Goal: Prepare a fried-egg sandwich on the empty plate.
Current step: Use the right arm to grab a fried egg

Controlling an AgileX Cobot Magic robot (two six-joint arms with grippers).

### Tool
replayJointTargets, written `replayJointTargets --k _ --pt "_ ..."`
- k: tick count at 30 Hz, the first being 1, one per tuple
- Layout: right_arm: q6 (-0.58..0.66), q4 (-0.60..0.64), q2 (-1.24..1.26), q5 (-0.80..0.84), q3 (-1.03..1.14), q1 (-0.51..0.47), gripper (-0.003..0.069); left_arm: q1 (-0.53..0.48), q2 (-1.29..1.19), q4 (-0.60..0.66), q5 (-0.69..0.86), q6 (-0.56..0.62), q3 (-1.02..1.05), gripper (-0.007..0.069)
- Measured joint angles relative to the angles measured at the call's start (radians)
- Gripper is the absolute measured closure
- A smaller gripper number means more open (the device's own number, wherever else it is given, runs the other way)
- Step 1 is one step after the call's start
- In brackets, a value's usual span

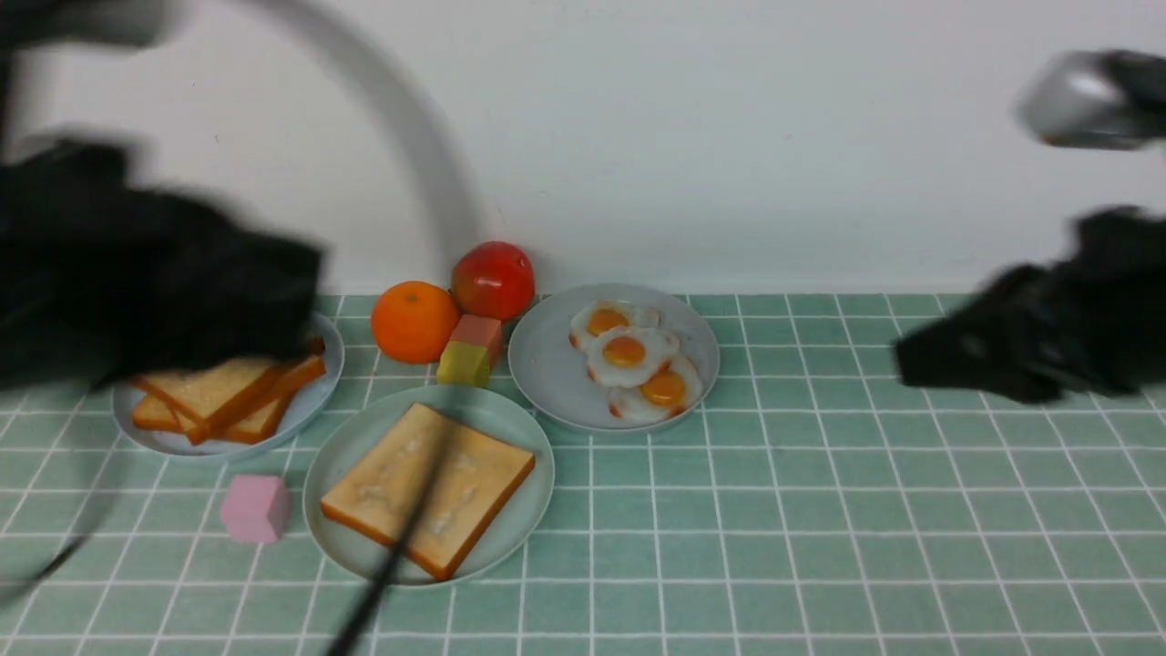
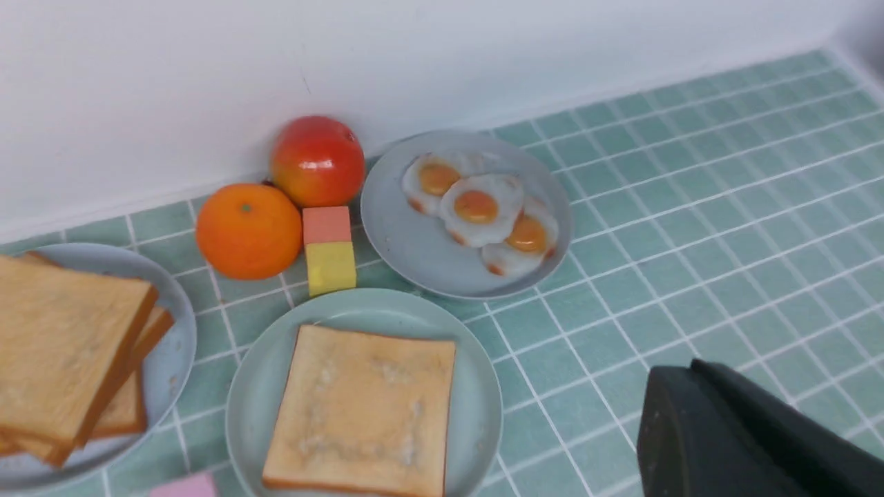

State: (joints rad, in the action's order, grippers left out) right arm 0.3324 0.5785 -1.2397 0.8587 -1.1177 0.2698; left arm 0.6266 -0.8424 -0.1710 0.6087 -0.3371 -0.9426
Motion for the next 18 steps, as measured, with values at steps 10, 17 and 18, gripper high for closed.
replayJointTargets --k 10,17,18 --pt "0.001 0.020 -0.412 -0.053 -0.195 0.089 0.0511 0.000 0.548 0.018 -0.144 -0.006 0.472 0.0638" --pt "-0.058 0.025 -0.660 -0.048 -0.384 0.049 0.0396 0.001 0.637 0.018 -0.181 -0.006 0.515 0.0638" --pt "-0.063 0.025 -0.704 -0.041 -0.419 0.036 0.0372 0.001 0.633 0.018 -0.189 -0.006 0.515 0.0638"
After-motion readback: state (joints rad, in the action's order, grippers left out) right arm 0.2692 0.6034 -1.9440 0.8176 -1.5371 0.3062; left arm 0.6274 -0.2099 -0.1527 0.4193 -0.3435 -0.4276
